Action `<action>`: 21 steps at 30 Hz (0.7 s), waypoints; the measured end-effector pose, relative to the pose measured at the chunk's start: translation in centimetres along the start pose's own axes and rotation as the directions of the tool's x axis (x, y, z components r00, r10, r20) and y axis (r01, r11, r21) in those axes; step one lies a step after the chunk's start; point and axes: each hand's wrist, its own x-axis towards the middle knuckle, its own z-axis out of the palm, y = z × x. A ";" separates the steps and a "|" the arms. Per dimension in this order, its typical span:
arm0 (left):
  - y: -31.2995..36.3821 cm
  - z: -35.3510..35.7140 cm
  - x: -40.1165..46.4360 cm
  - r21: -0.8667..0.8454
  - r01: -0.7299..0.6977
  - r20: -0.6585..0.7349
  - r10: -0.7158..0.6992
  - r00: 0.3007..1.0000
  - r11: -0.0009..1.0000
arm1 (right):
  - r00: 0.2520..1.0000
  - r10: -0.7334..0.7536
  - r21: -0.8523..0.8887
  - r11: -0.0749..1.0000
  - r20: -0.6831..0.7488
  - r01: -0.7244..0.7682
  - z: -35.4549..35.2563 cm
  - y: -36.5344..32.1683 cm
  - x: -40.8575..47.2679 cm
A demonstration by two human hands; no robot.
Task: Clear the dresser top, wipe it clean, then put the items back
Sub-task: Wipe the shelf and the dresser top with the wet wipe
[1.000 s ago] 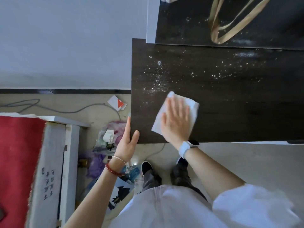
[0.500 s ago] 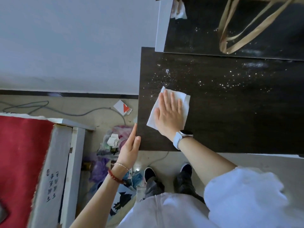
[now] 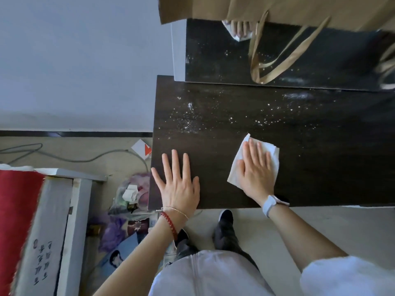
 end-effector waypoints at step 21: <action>13.3 4.5 5.5 0.137 0.082 -0.097 -0.069 0.993 0.987 | 0.979 -0.205 0.085 0.975 -0.009 0.205 -0.8 8.5 9.2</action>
